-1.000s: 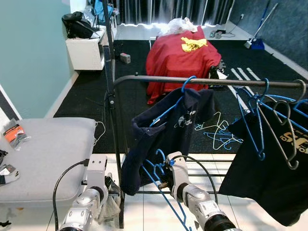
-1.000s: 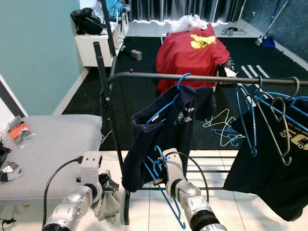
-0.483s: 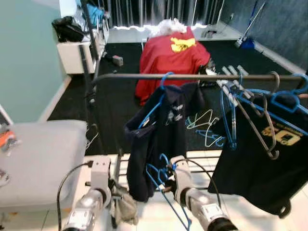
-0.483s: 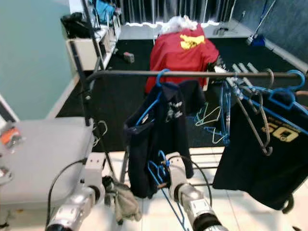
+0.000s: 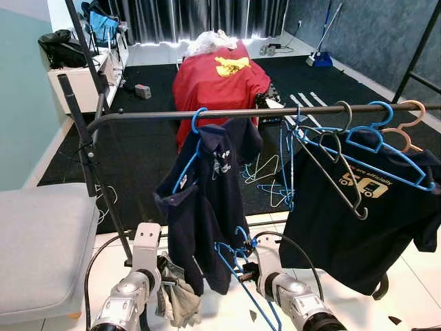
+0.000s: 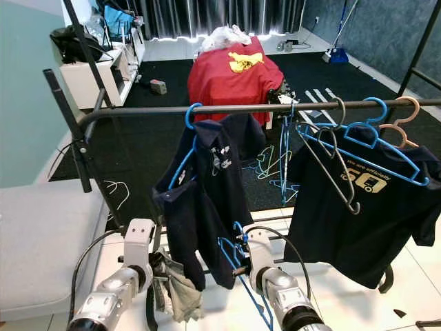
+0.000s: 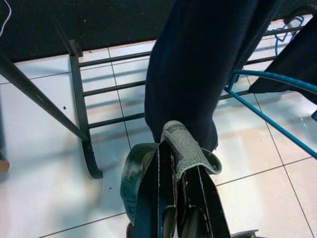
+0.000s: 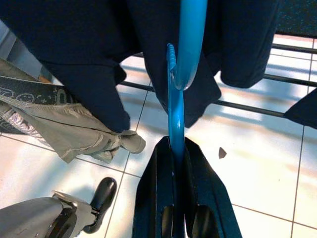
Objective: Hang hanger
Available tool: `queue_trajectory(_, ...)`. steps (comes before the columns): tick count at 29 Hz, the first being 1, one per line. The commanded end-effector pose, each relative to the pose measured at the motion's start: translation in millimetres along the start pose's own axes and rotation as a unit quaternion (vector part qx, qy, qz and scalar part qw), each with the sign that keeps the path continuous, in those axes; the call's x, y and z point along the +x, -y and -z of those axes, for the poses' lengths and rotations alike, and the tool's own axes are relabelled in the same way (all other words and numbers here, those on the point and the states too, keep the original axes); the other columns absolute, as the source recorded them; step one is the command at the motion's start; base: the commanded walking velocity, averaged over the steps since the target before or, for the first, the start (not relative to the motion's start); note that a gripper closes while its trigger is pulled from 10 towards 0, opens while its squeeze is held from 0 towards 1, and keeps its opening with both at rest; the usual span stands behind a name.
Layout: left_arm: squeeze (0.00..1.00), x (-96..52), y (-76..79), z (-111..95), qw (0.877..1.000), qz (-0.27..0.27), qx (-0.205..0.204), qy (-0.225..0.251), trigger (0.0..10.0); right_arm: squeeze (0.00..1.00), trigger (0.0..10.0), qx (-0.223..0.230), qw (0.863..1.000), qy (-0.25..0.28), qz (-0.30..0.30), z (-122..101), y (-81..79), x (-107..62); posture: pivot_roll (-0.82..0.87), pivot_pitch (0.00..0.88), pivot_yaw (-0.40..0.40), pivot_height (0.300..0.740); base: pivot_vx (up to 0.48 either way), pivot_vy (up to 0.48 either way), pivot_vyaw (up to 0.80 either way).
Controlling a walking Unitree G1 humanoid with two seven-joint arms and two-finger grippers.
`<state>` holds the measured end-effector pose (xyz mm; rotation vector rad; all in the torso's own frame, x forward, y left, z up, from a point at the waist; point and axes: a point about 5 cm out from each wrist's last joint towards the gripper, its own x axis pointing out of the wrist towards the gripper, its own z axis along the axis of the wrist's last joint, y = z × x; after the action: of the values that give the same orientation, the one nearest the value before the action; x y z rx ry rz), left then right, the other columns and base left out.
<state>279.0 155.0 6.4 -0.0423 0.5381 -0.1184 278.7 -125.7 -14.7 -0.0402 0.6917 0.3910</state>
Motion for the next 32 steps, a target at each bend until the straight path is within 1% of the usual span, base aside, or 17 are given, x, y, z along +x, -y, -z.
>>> queue_trajectory(1, 0.00, 0.2, -2.1, 2.5, 1.000, -0.005, -0.004, -0.004, 10.0, 0.00, 10.0, -0.001, 1.000, -0.006, -0.004, 1.4, -2.1, 0.8, 0.03, 0.037, -0.027, 0.740, 0.000, 0.480, 0.00)
queue_trajectory(6, 0.00, 0.0, -2.2, 2.7, 1.000, -0.008, -0.006, -0.004, 10.0, 0.00, 10.0, -0.002, 1.000, -0.006, -0.005, 1.2, -2.0, 0.8, 0.03, 0.038, -0.028, 0.740, 0.000, 0.462, 0.00)
queue_trajectory(12, 0.00, 1.5, -2.7, 0.9, 1.000, -0.016, -0.011, 0.002, 10.0, 0.00, 10.0, -0.005, 1.000, 0.001, -0.005, -4.1, -3.0, 2.6, 0.02, 0.054, -0.036, 0.740, 0.000, 0.000, 0.00)
queue_trajectory(17, 0.00, 4.1, -0.1, 3.7, 1.000, -0.017, -0.014, -0.008, 10.0, 0.00, 10.0, -0.013, 1.000, -0.007, -0.009, -3.9, -6.5, 5.1, 0.03, 0.030, -0.045, 0.740, 0.000, 0.000, 0.00)
queue_trajectory(21, 0.00, 4.4, 0.2, 6.5, 1.000, -0.020, -0.013, -0.013, 10.0, 0.00, 10.0, -0.012, 1.000, -0.010, -0.004, -3.6, -5.3, 5.1, 0.03, 0.029, -0.049, 0.740, 0.000, 0.000, 0.00)
queue_trajectory(22, 0.00, 5.2, -1.0, 6.3, 0.999, -0.025, -0.013, -0.016, 10.0, 0.00, 10.0, -0.013, 1.000, -0.010, -0.001, -4.9, -3.9, 5.2, 0.03, 0.045, -0.053, 0.740, 0.000, 0.000, 0.00)
queue_trajectory(25, 0.00, 5.8, -2.1, 6.0, 0.999, -0.029, -0.013, -0.017, 10.0, 0.00, 10.0, -0.014, 1.000, -0.011, 0.001, -5.8, -3.1, 5.3, 0.03, 0.046, -0.054, 0.740, 0.000, 0.000, 0.00)
queue_trajectory(29, 0.00, 5.2, -5.1, 6.6, 0.999, -0.038, -0.014, -0.017, 10.0, 0.00, 10.0, -0.025, 1.000, -0.011, 0.000, -5.9, -4.1, 5.8, 0.02, 0.037, -0.056, 0.740, 0.000, 0.000, 0.00)
queue_trajectory(31, 0.00, 4.3, -5.8, 8.2, 0.999, -0.040, -0.015, -0.017, 10.0, 0.00, 10.0, -0.026, 1.000, -0.010, -0.001, -5.5, -4.7, 6.0, 0.02, 0.029, -0.069, 0.740, 0.000, 0.000, 0.00)
queue_trajectory(32, 0.00, 3.5, -6.1, 9.9, 0.999, -0.044, -0.018, -0.016, 10.0, 0.00, 10.0, -0.027, 1.000, -0.010, -0.002, -4.5, -4.3, 5.7, 0.03, 0.038, -0.109, 0.740, 0.000, 0.000, 0.00)
